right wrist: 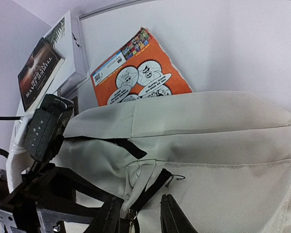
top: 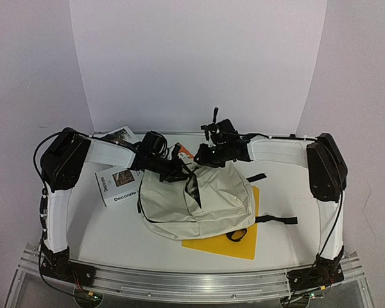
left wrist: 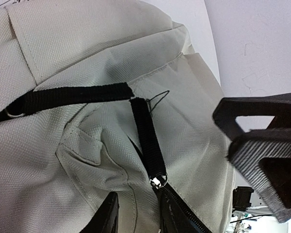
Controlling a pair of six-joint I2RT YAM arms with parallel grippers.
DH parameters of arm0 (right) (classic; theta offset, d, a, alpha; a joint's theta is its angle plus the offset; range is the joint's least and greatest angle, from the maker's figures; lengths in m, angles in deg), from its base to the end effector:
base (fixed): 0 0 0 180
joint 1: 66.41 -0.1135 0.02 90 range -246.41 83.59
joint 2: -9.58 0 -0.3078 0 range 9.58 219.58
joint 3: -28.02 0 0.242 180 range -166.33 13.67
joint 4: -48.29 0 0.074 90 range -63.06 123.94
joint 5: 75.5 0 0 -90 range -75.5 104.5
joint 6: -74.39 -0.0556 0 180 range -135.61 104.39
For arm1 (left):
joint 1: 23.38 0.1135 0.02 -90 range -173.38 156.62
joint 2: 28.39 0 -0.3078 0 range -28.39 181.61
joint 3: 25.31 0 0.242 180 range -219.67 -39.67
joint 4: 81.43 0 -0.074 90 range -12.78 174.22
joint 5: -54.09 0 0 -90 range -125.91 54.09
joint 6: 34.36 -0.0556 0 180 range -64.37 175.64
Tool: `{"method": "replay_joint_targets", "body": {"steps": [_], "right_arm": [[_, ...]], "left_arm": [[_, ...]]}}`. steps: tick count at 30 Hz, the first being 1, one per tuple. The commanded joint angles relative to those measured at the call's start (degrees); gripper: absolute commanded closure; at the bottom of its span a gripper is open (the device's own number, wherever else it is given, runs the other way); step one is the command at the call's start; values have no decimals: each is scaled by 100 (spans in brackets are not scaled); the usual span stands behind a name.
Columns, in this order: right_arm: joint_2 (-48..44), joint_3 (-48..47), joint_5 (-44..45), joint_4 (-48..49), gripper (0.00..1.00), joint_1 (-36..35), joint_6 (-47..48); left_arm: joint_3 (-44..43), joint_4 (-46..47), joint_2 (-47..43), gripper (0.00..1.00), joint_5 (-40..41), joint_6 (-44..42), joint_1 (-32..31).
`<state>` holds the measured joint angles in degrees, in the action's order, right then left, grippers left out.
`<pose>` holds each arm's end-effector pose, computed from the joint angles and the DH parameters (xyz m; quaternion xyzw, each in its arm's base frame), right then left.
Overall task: Pack the student bag
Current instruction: Zip the student bag at the center of the board.
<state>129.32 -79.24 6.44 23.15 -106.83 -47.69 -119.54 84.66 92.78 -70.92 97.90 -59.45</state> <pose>0.3841 0.3374 0.2497 -0.0960 0.8905 0.3112 0.3178 0.3736 -0.3116 0.1890 0.0781 0.8728 -0.4626 0.1348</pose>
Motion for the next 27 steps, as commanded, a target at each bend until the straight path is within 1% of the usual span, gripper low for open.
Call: {"method": "replay_joint_targets", "body": {"steps": [1,4,10,13,23,27], "right_arm": [[267,-417,-319,-235,72,-10,58],[363,-466,-323,-396,71,-12,16],[609,-526,-515,-581,71,-6,-129],[621,-533,-499,-673,70,6,-136],[519,-391,-817,-907,70,39,-10],[524,-370,-703,-993,70,74,-13]], "left_arm": [[-40,369,80,76,-94,79,4],[-7,435,124,86,-92,107,4],[268,737,75,99,27,77,4],[410,937,21,100,105,88,4],[1365,2385,-593,100,614,335,4],[1574,2707,-703,100,724,412,2]]}}
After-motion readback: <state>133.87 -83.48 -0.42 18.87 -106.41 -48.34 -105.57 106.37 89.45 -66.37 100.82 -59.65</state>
